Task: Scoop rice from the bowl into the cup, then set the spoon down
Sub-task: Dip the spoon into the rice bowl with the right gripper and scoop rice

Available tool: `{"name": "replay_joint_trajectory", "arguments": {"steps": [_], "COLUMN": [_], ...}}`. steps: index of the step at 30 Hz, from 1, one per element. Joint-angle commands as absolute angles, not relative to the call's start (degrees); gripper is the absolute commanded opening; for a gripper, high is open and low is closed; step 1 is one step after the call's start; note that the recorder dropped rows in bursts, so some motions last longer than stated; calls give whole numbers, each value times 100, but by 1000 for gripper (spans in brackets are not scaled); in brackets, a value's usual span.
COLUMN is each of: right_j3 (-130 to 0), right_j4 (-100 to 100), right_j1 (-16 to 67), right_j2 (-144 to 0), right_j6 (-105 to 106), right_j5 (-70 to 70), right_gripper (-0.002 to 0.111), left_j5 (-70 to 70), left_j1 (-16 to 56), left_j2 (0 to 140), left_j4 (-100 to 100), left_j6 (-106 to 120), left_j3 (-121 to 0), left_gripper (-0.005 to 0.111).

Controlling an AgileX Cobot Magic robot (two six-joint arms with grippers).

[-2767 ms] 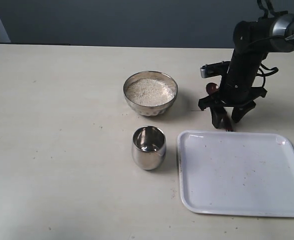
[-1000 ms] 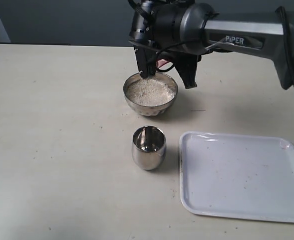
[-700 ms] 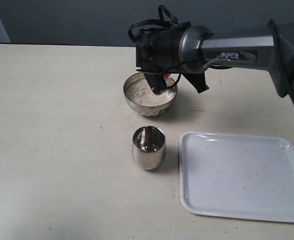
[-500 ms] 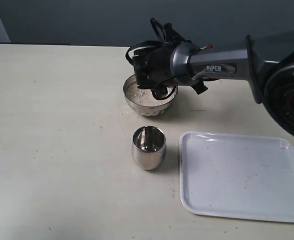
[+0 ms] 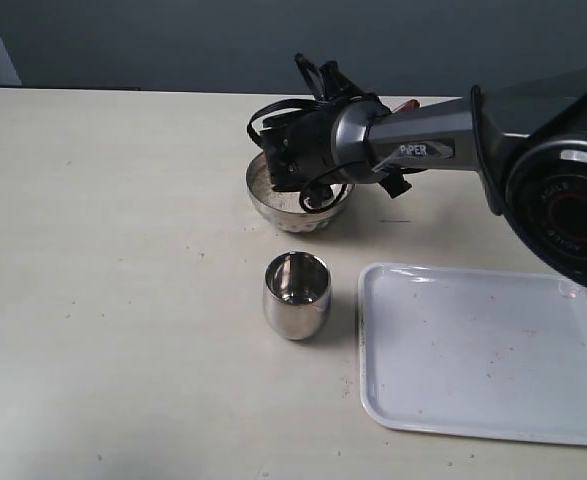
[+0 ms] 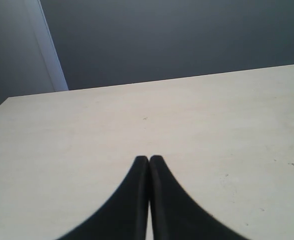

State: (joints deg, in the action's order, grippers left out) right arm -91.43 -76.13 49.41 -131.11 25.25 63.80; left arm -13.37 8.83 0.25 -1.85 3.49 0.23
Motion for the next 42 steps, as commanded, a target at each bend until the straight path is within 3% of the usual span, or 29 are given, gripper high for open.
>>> {"name": "replay_joint_trajectory", "arguments": {"steps": [1, 42], "right_j3": [-9108, -9718], "right_j4": [-7450, -4717], "right_j1": [4985, 4997], "right_j2": [-13100, -12805], "right_j6": [2654, 3914], "right_j5": [6423, 6996], "right_gripper": [-1, -1], "left_j5": [-1329, -1329], "left_j1": [923, 923], "left_j2": [0, 0], "left_j4": [-189, -189], "left_j6": [311, 311], "left_j3": [0, 0], "left_gripper": [1, 1]}}
